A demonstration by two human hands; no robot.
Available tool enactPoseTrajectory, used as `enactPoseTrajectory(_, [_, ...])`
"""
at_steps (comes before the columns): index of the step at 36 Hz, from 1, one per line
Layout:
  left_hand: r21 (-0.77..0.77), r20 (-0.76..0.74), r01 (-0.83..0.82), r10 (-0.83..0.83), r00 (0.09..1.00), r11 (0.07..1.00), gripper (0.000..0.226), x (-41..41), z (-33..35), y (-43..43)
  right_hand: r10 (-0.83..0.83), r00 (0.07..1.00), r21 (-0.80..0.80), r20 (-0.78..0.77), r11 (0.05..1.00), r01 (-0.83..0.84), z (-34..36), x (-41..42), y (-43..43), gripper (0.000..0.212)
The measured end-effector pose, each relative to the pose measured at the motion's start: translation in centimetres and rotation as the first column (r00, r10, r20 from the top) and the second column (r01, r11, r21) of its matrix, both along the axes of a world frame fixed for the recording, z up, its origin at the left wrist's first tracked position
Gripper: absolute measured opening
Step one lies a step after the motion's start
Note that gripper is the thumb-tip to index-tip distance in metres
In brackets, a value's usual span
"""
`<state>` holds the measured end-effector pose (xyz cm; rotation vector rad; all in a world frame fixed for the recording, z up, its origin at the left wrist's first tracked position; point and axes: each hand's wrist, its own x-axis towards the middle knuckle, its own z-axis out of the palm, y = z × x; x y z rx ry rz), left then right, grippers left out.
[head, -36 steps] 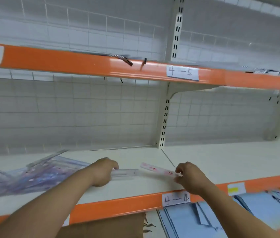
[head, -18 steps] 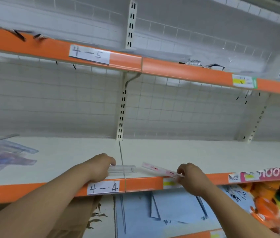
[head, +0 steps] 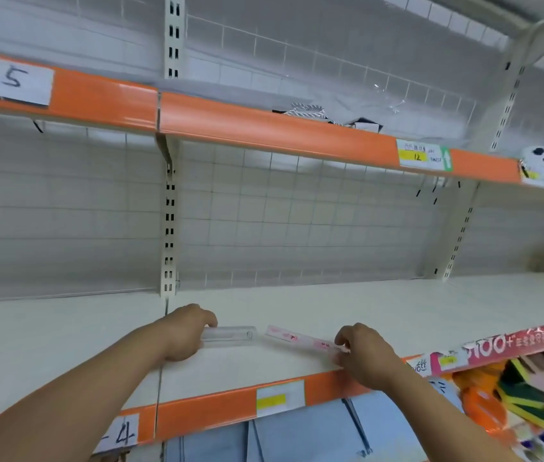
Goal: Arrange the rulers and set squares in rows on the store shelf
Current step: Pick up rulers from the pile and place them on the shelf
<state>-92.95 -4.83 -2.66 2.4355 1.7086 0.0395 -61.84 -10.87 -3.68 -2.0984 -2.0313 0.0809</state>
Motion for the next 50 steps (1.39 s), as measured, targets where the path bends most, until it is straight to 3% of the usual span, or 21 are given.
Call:
enactPoseTrajectory(18, [-0.042, 0.038, 0.034, -0.032, 0.999, 0.999, 0.038, 4.0, -0.9, 7.3, 0.006, 1.0, -0.03, 0.028, 1.0, -0.005, -1.0, 6.8, 7.9, 0.03])
enactPoseTrajectory(25, [-0.071, 0.041, 0.012, -0.009, 0.999, 0.997, 0.039, 5.6, -1.5, 7.0, 0.134, 0.991, -0.085, 0.011, 0.988, -0.133, -1.6, 8.8, 9.6, 0.028])
enactPoseTrajectory(28, [-0.074, 0.036, -0.014, 0.016, 0.999, 0.997, 0.039, 6.4, -1.3, 6.6, 0.182, 0.983, -0.093, -0.002, 0.979, -0.181, -1.6, 10.1, 10.4, 0.013])
enactPoseTrajectory(35, [-0.091, 0.047, -0.06, 0.064, 0.997, 0.994, 0.041, 9.7, -2.1, 5.8, 0.278, 0.96, -0.126, -0.006, 0.953, -0.277, -1.9, 14.1, 12.6, 0.015])
enactPoseTrajectory(40, [-0.073, 0.07, -0.125, 0.131, 0.989, 0.989, 0.035, 12.8, -2.7, 5.0, 0.35, 0.937, -0.138, -0.011, 0.927, -0.348, -2.0, 17.2, 14.1, 0.032])
enactPoseTrajectory(50, [-0.064, 0.035, -0.211, 0.214, 0.976, 0.975, 0.037, 17.2, -2.9, 2.5, 0.495, 0.864, -0.155, -0.096, 0.85, -0.504, -2.4, 21.5, 14.8, 0.031])
